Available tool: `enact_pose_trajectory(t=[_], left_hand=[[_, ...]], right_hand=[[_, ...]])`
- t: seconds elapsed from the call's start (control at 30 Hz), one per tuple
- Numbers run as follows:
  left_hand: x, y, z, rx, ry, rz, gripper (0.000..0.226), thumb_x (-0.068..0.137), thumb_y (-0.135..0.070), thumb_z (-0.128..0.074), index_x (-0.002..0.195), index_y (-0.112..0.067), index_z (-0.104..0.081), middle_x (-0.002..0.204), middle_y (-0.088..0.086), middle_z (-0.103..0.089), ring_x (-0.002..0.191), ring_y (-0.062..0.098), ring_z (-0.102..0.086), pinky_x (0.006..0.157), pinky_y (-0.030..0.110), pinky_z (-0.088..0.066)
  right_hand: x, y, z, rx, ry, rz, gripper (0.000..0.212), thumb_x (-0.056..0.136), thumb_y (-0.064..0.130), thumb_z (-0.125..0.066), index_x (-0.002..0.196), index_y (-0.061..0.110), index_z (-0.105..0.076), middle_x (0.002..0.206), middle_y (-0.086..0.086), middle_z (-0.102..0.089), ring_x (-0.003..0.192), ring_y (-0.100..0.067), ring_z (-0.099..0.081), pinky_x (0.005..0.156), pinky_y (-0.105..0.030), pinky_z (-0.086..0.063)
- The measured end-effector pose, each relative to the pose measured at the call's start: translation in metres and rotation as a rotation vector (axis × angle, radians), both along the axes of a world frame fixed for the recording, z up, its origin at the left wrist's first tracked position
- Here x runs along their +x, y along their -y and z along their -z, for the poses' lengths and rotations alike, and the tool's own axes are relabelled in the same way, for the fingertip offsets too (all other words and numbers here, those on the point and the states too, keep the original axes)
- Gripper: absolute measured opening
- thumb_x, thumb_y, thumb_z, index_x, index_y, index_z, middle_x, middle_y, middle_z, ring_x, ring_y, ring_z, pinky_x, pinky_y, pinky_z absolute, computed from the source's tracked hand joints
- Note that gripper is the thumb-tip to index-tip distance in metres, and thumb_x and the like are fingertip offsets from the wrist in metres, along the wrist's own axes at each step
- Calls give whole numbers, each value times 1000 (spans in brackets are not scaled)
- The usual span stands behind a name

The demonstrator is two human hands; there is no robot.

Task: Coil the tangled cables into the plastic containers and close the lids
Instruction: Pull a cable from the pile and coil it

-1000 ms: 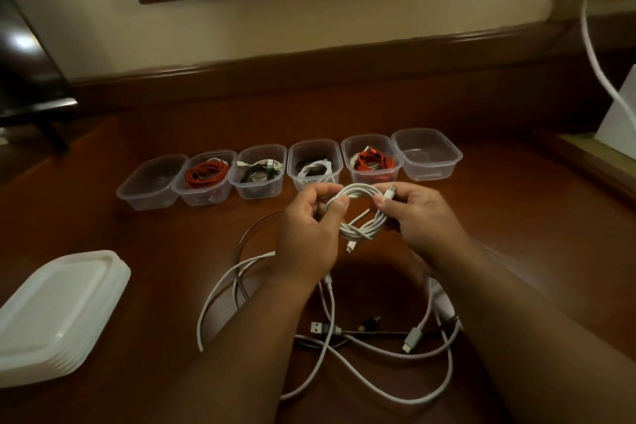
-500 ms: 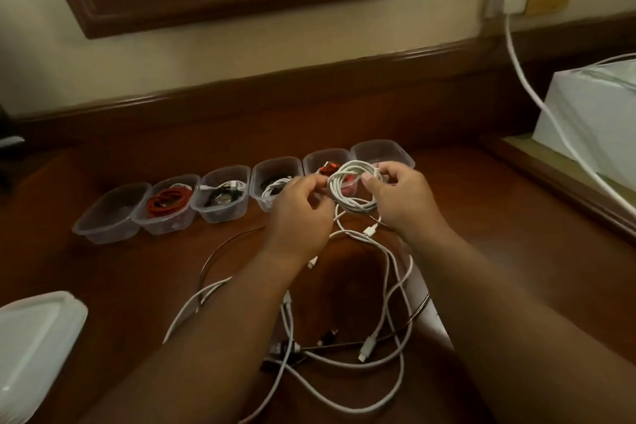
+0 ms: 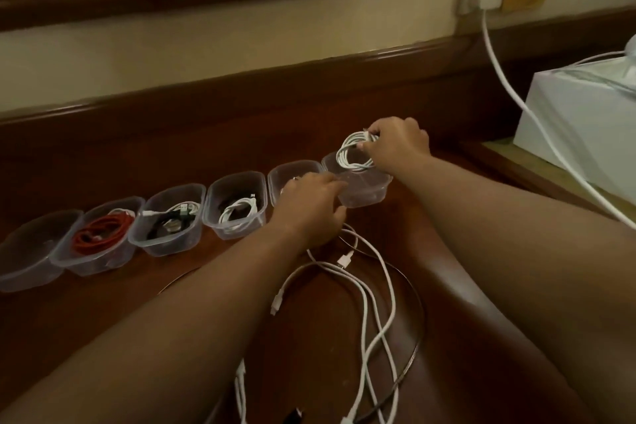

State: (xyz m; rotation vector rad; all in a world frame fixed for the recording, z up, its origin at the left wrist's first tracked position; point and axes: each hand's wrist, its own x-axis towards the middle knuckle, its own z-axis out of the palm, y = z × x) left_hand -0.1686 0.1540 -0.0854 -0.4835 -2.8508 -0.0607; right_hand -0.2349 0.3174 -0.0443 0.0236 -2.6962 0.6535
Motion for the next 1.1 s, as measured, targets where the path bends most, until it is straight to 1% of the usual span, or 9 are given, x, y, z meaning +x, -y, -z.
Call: enact_pose_trajectory(t=[0.13, 0.27, 0.43, 0.6, 0.7, 0.83, 0.93, 1.03, 1.1], left_hand=[[-10, 2, 6, -68, -28, 68, 51, 95, -42, -52, 144, -28, -45, 147, -3, -49, 136, 20, -40, 110, 47, -33], [-14, 4, 10, -9, -31, 83, 50, 96, -43, -51, 143, -28, -48, 141, -4, -52, 133, 19, -41, 108, 44, -33], [-13, 4, 13, 60, -20, 103, 52, 96, -42, -51, 146, -27, -46, 147, -4, -48, 137, 18, -38, 111, 41, -29], [-1, 7, 9, 143, 21, 108, 52, 96, -40, -55, 146, -29, -45, 149, -6, -46, 140, 17, -35, 112, 41, -26], [15, 14, 4, 207, 26, 100, 36, 95, -36, -57, 129, -26, -59, 127, -5, -59, 122, 17, -49, 105, 38, -38], [51, 27, 0, 292, 107, 53, 13, 95, -30, -58, 101, -25, -68, 94, -9, -64, 88, 12, -61, 78, 36, -55], [76, 35, 3, 219, 220, 8, 13, 94, -34, -58, 98, -28, -69, 94, -8, -69, 85, 10, -63, 78, 38, -57], [101, 38, 1, 185, 284, -55, 14, 94, -38, -59, 101, -31, -69, 99, -8, -69, 89, 11, -63, 81, 39, -57], [117, 39, -1, 193, 278, -88, 16, 94, -38, -59, 103, -30, -69, 101, -7, -69, 91, 13, -63, 81, 39, -57]], right_hand=[[-27, 15, 20, 242, 20, -64, 36, 94, 48, -59, 121, 24, -59, 116, -4, -63, 117, -28, -47, 95, -41, -37], [-47, 22, 38, 329, 9, -56, 33, 95, 39, -60, 119, 17, -54, 111, -9, -64, 109, -30, -54, 89, -42, -41], [-61, 24, 40, 252, 143, -67, 40, 93, 45, -63, 117, 14, -55, 109, -10, -64, 102, -30, -59, 85, -42, -48], [-52, 20, 36, 117, 151, -120, 29, 95, 36, -63, 114, 15, -60, 104, -9, -64, 91, -26, -61, 74, -37, -53], [-37, 12, 30, 113, 128, -141, 23, 95, 30, -60, 112, 14, -62, 106, -8, -65, 91, -26, -61, 73, -37, -54], [9, 5, 22, -48, 68, -197, 10, 95, 27, -60, 92, 19, -62, 89, -1, -64, 75, -17, -59, 60, -29, -47], [58, 8, 20, -68, 163, -274, 19, 94, 31, -59, 85, 16, -65, 79, 0, -63, 72, -18, -59, 58, -28, -44], [104, 13, 26, 119, 417, -325, 36, 100, 43, -49, 86, 12, -61, 75, -2, -57, 67, -14, -53, 56, -28, -41], [126, 12, 29, 254, 445, -315, 36, 103, 34, -43, 79, 10, -58, 75, -3, -53, 66, -16, -50, 54, -30, -41]])
